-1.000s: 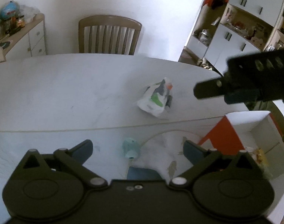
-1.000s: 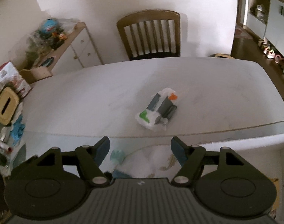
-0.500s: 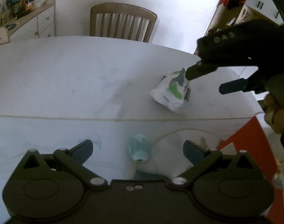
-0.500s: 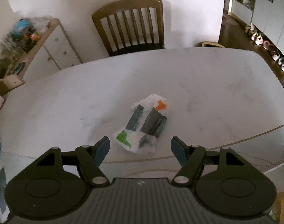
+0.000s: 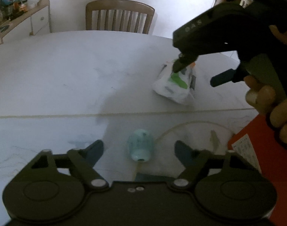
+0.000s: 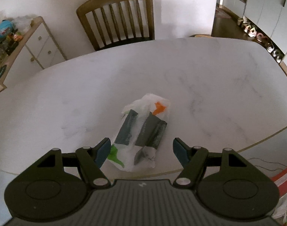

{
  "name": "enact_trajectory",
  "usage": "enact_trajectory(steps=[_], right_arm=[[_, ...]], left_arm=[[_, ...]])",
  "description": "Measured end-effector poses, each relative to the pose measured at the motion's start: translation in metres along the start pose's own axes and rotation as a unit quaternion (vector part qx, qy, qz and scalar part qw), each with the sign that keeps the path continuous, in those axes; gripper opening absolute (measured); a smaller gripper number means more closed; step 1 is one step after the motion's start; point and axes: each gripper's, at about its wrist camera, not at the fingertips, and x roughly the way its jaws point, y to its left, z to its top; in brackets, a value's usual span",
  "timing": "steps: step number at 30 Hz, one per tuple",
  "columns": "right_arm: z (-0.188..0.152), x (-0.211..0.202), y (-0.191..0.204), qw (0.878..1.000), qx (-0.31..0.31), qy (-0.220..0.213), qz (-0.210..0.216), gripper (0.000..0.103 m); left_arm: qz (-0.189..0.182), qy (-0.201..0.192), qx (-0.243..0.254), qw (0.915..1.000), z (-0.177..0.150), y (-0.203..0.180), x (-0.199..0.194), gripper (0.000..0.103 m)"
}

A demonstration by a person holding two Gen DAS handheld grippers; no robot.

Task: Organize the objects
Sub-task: 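Grasp the white printed plastic bag with the right gripper while the left grasps the blue egg toy, then lift and carry the plastic bag and blue egg toy over the red box with both grippers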

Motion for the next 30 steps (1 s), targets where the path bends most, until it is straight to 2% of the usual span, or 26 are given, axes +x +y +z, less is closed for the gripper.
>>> enact_trajectory(steps=[3, 6, 10, 12, 16, 18, 20, 23, 30], right_arm=[[0.000, 0.005, 0.000, 1.000, 0.003, 0.003, 0.001, 0.072], [-0.001, 0.009, 0.002, 1.000, 0.000, 0.002, -0.001, 0.071], [-0.001, 0.014, 0.001, 1.000, 0.006, 0.010, 0.000, 0.059], [-0.002, 0.016, 0.000, 1.000, 0.008, 0.013, 0.001, 0.056], [-0.004, 0.015, -0.001, 1.000, 0.010, 0.018, 0.000, 0.038], [-0.006, 0.014, -0.001, 1.000, 0.009, 0.019, -0.001, 0.033], [-0.007, 0.012, 0.001, 1.000, 0.008, 0.020, -0.003, 0.027], [-0.010, 0.008, -0.001, 1.000, 0.011, 0.022, 0.000, 0.022], [-0.019, -0.009, 0.000, 1.000, 0.006, 0.024, 0.015, 0.021]], left_arm=[[0.006, -0.006, 0.009, 0.9999, -0.002, -0.003, 0.003, 0.075], [0.011, -0.011, 0.020, 0.9997, -0.006, -0.005, 0.002, 0.064], [0.004, -0.016, 0.023, 0.9996, -0.009, -0.006, -0.001, 0.049], [-0.001, -0.018, 0.025, 0.9995, -0.010, -0.007, -0.002, 0.045], [-0.008, -0.016, 0.027, 0.9995, -0.013, -0.008, -0.003, 0.033], [-0.014, -0.014, 0.024, 0.9995, -0.013, -0.007, -0.003, 0.028], [-0.017, -0.013, 0.018, 0.9996, -0.013, -0.005, -0.004, 0.028], [-0.019, -0.011, 0.008, 0.9997, -0.013, -0.004, -0.006, 0.028], [-0.025, -0.010, -0.005, 0.9996, -0.016, 0.001, -0.020, 0.028]])
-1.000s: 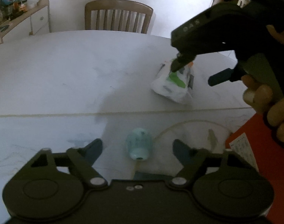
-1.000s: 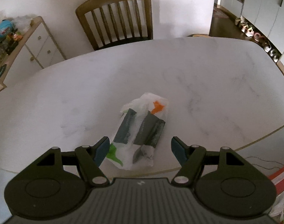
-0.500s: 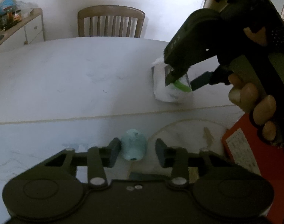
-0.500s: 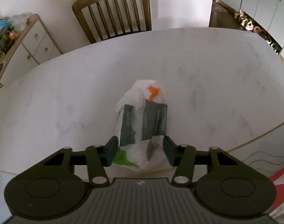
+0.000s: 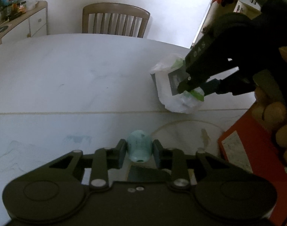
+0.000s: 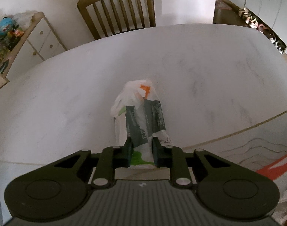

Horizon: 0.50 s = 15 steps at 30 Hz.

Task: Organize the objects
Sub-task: 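Lift and carry the plastic bag and blue egg toy over the red box with both grippers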

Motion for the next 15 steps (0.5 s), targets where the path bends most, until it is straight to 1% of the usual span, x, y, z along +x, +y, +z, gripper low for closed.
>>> enact_trajectory(steps=[3, 8, 15], right_arm=[[-0.008, -0.011, 0.003, 1.000, -0.005, 0.000, 0.008, 0.021], [-0.022, -0.034, 0.003, 1.000, -0.014, 0.001, 0.022, 0.021], [-0.044, -0.073, -0.002, 0.999, -0.026, -0.002, 0.041, 0.021]], left_arm=[[-0.005, 0.002, -0.008, 1.0000, 0.001, 0.002, -0.006, 0.028], [-0.003, -0.002, -0.006, 1.0000, 0.002, 0.001, -0.021, 0.028], [0.002, -0.007, -0.009, 0.9999, -0.002, -0.006, -0.051, 0.028]])
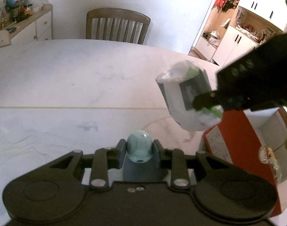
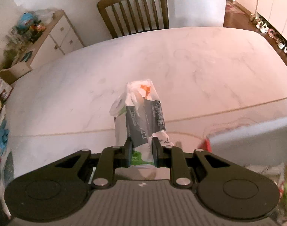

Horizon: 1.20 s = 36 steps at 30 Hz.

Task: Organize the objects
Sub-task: 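Lift and carry the plastic bag and blue egg toy over the red box with both grippers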

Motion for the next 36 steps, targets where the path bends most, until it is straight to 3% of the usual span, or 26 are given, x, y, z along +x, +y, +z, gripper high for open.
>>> enact_trajectory(steps=[13, 20, 36], right_arm=[[-0.044, -0.082, -0.027, 0.999, -0.006, 0.000, 0.037, 0.021], [-0.056, -0.116, -0.051, 0.999, -0.019, -0.010, 0.027, 0.021], [-0.074, -0.160, -0.162, 0.999, 0.018, -0.041, 0.005, 0.021]], left_arm=[[-0.008, -0.016, -0.017, 0.9997, 0.005, -0.021, -0.051, 0.028], [-0.028, -0.029, 0.000, 0.9992, 0.010, -0.055, -0.072, 0.028], [-0.069, -0.043, 0.028, 0.9963, 0.029, -0.144, -0.074, 0.028]])
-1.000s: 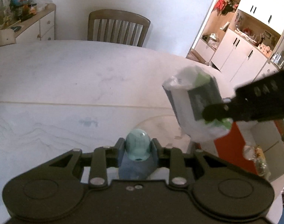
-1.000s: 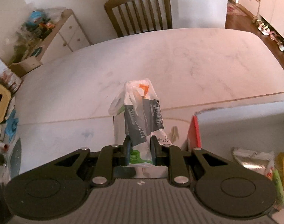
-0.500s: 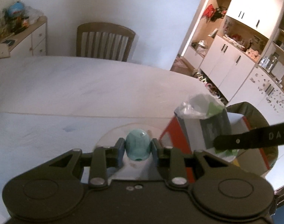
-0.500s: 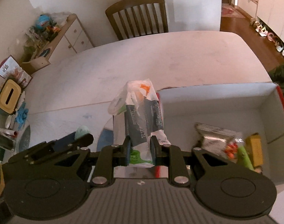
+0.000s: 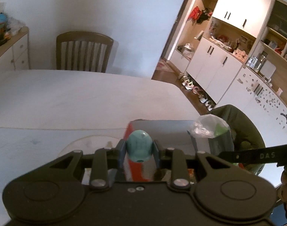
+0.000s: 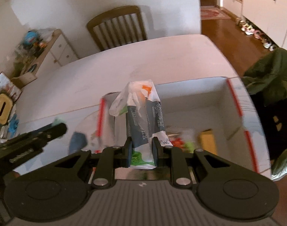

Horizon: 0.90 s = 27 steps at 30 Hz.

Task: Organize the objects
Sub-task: 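Lift and carry the plastic bag and blue egg toy over the red box with both grippers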

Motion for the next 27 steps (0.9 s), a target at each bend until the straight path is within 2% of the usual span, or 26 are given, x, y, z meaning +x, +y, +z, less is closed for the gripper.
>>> enact_trajectory(steps=[8, 13, 27], right_arm=[[-0.001, -0.003, -0.059, 0.999, 0.017, -0.005, -0.033, 0.021], [-0.005, 0.001, -0.084, 0.999, 0.018, 0.006, -0.036, 0.021], [-0.015, 0.029, -0.101, 0.999, 0.004, 0.037, -0.034, 0.021]], left_arm=[[-0.012, 0.017, 0.030, 0.9993, 0.000, -0.046, 0.033, 0.028], [-0.022, 0.037, 0.047, 0.9980, -0.009, -0.069, 0.059, 0.028], [-0.015, 0.090, 0.077, 0.9928, -0.042, -0.095, 0.113, 0.028]])
